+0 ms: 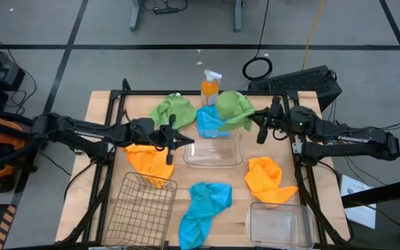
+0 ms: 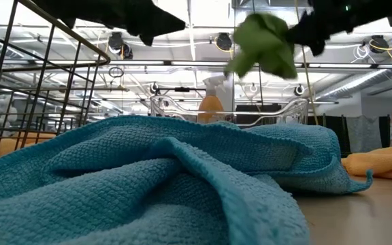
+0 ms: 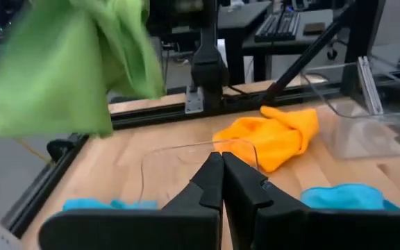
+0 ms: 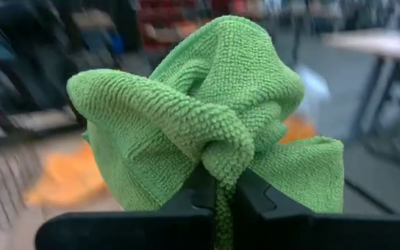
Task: Sort microfiber towel by color & place in baskets
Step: Put the right green towel into the top transparent bin
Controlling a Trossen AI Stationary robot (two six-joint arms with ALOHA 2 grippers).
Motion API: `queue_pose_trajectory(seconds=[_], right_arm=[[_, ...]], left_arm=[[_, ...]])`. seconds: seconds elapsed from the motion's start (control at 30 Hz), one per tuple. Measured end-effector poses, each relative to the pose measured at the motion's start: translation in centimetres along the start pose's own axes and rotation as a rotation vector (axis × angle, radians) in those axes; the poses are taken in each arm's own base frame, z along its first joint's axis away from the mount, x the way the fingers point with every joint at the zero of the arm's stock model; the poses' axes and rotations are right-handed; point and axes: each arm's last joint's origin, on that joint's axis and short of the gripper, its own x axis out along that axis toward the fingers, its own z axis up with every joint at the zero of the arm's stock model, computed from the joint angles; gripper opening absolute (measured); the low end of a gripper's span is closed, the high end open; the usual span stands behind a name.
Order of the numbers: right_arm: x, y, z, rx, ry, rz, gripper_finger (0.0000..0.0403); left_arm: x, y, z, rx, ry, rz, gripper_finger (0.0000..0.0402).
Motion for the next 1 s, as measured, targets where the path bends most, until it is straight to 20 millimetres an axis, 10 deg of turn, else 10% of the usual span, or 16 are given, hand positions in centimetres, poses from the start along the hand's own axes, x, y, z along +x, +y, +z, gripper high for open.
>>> queue_pose_trajectory(seconds=[0.27,0.6,1.0], right_arm=[[2.0,2.5,1.5,-0.024,-0.239,0.098,0.0008],[6.0,4.1,-1.3,-0.048,-0.149,0.116,0.0008],[8.3,5.0,-3.8,-0.065,-0.059,0.123,0.0009]], left_arm=[[1.3,-0.7,0.2,0.036,-0.013,0.020,0.0095],[1.2,-4.4,1.7,0.104,-0.101,-0.100,0.0233],[0.9,-5.2,2.7,0.191,-0.121,0.210,0.0275]])
